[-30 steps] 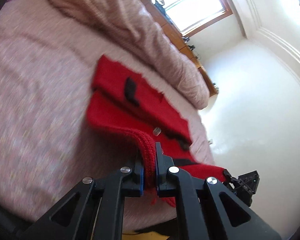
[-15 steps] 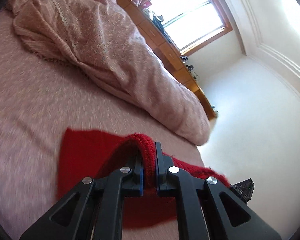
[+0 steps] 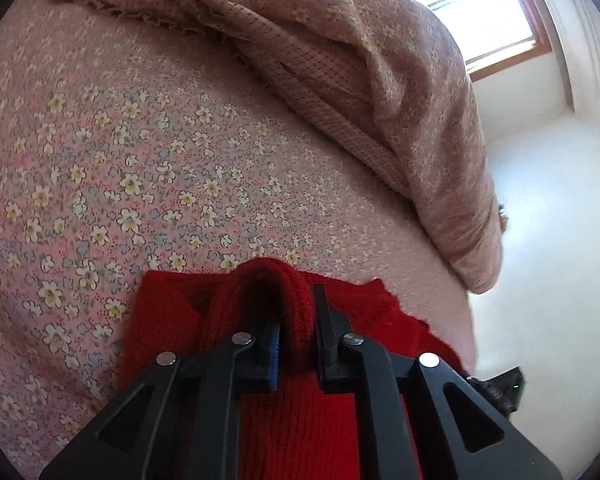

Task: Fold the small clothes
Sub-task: 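Lift the held hem with both tools and fold it over toward the collar, then open both tools to release the folded hem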

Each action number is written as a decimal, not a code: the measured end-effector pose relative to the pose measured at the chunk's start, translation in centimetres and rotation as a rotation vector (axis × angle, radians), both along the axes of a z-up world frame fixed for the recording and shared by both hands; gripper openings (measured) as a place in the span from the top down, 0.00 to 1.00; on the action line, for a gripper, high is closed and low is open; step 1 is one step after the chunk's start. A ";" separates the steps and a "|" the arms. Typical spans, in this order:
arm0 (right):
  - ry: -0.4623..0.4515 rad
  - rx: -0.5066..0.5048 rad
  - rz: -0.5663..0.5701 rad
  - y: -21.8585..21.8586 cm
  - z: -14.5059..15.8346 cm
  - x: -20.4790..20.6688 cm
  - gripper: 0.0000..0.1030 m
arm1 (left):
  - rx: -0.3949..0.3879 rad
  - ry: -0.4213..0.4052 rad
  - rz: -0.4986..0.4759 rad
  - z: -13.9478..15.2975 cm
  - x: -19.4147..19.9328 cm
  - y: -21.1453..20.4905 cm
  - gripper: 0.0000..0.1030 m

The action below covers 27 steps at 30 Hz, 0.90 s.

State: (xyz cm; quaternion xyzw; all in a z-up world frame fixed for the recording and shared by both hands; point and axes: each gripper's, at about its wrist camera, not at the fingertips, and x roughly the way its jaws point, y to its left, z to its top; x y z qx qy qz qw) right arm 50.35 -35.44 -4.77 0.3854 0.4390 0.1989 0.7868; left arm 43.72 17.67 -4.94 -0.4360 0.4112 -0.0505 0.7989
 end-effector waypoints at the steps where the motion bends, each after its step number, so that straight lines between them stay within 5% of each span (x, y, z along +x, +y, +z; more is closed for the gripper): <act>1: 0.001 -0.013 0.003 0.1 0.2 0.0 0.86 | -0.011 0.002 -0.003 0.2 -0.2 0.2 0.90; 6: -0.093 0.038 -0.035 -0.6 2.6 -1.6 0.30 | -0.059 -0.059 -0.059 3.2 -2.6 1.5 0.77; 10: -0.178 0.022 -0.049 -1.9 5.6 -4.8 0.24 | 0.002 -0.123 -0.044 6.4 -6.6 2.9 0.52; 14: -0.189 -0.049 -0.035 -2.7 6.5 -10.3 0.22 | 0.047 -0.107 -0.050 6.0 -10.9 3.5 0.50; 19: -0.200 -0.135 -0.059 -3.9 4.0 -15.0 0.22 | 0.154 -0.079 -0.033 3.0 -14.5 2.6 0.50; 21: -0.209 -0.175 -0.108 -3.9 3.4 -15.6 0.21 | 0.129 -0.075 0.011 2.7 -14.4 2.4 0.50; 24: -0.288 -0.133 -0.080 -3.0 4.2 -15.0 0.22 | -0.011 -0.113 -0.038 2.5 -13.1 2.0 0.50; 27: -0.367 -0.207 -0.005 -1.1 5.0 -15.0 0.23 | 0.007 -0.103 -0.047 1.9 -12.7 1.6 0.50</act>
